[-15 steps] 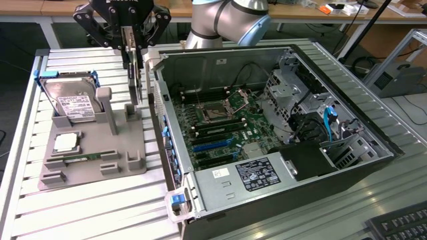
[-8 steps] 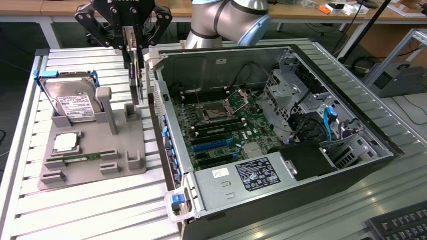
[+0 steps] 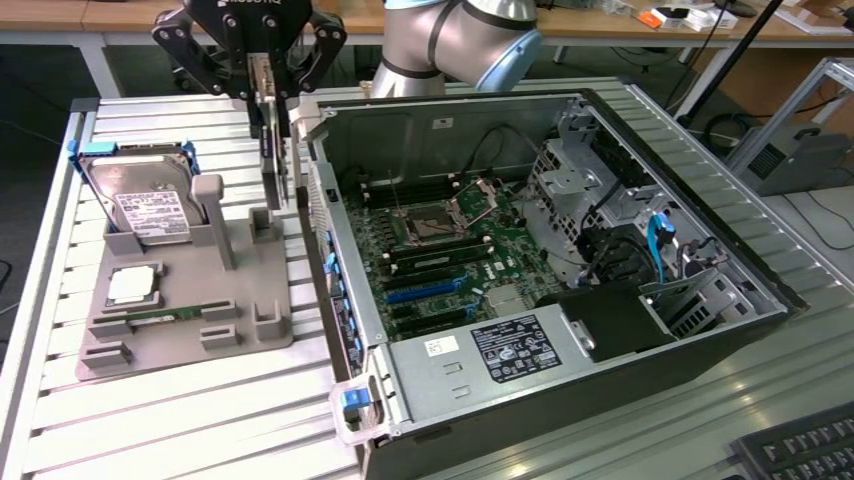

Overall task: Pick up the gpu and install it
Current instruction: 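Pick up the gpu and move the gpu toward the slot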

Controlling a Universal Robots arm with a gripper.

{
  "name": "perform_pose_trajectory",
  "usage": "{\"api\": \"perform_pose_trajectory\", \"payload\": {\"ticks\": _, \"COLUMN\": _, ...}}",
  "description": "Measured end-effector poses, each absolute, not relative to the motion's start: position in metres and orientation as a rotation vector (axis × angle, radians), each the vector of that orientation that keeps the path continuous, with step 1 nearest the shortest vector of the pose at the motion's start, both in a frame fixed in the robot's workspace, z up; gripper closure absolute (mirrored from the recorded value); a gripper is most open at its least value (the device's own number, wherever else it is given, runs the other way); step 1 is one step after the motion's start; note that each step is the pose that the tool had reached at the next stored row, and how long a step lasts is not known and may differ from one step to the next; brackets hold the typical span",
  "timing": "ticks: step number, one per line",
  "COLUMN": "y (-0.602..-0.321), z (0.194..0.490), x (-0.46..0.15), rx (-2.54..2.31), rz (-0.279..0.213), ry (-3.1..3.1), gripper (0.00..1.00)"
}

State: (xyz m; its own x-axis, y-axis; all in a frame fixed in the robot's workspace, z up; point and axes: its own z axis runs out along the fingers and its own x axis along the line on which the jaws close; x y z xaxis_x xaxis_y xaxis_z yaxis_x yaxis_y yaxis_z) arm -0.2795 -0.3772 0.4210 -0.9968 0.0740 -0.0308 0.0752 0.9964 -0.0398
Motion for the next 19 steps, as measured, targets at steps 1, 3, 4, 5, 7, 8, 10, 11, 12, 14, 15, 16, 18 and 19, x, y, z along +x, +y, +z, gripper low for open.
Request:
{"api": "perform_pose_trajectory", "payload": {"ticks": 1, "y": -0.3772, "z": 0.4209, "x": -0.2793, "rx": 0.116, "rz": -0.064, "ry": 3.109, "gripper": 0.73}}
{"api": "perform_pose_trajectory", "payload": {"ticks": 3, "y": -0.3772, "z": 0.4208, "x": -0.2789, "rx": 0.116, "rz": -0.064, "ry": 3.109, "gripper": 0.73}}
{"api": "perform_pose_trajectory", "payload": {"ticks": 4, "y": -0.3772, "z": 0.4208, "x": -0.2785, "rx": 0.116, "rz": -0.064, "ry": 3.109, "gripper": 0.73}}
{"api": "perform_pose_trajectory", "payload": {"ticks": 5, "y": -0.3772, "z": 0.4208, "x": -0.2782, "rx": 0.116, "rz": -0.064, "ry": 3.109, "gripper": 0.73}}
{"api": "perform_pose_trajectory", "payload": {"ticks": 7, "y": -0.3772, "z": 0.4207, "x": -0.2778, "rx": 0.116, "rz": -0.064, "ry": 3.109, "gripper": 0.73}}
{"api": "perform_pose_trajectory", "payload": {"ticks": 8, "y": -0.3772, "z": 0.4207, "x": -0.2775, "rx": 0.116, "rz": -0.064, "ry": 3.109, "gripper": 0.73}}
{"api": "perform_pose_trajectory", "payload": {"ticks": 10, "y": -0.3772, "z": 0.4206, "x": -0.2772, "rx": 0.116, "rz": -0.064, "ry": 3.109, "gripper": 0.73}}
{"api": "perform_pose_trajectory", "payload": {"ticks": 11, "y": -0.3772, "z": 0.4206, "x": -0.2771, "rx": 0.116, "rz": -0.064, "ry": 3.109, "gripper": 0.73}}
{"api": "perform_pose_trajectory", "payload": {"ticks": 12, "y": -0.3772, "z": 0.4206, "x": -0.2769, "rx": 0.116, "rz": -0.064, "ry": 3.109, "gripper": 0.73}}
{"api": "perform_pose_trajectory", "payload": {"ticks": 14, "y": -0.3772, "z": 0.4205, "x": -0.2765, "rx": 0.116, "rz": -0.064, "ry": 3.109, "gripper": 0.73}}
{"api": "perform_pose_trajectory", "payload": {"ticks": 15, "y": -0.3772, "z": 0.4204, "x": -0.2762, "rx": 0.116, "rz": -0.064, "ry": 3.109, "gripper": 0.73}}
{"api": "perform_pose_trajectory", "payload": {"ticks": 16, "y": -0.3772, "z": 0.4204, "x": -0.276, "rx": 0.116, "rz": -0.064, "ry": 3.109, "gripper": 0.73}}
{"api": "perform_pose_trajectory", "payload": {"ticks": 18, "y": -0.3772, "z": 0.4203, "x": -0.2756, "rx": 0.116, "rz": -0.064, "ry": 3.109, "gripper": 0.73}}
{"api": "perform_pose_trajectory", "payload": {"ticks": 19, "y": -0.3772, "z": 0.4202, "x": -0.2754, "rx": 0.116, "rz": -0.064, "ry": 3.109, "gripper": 0.73}}
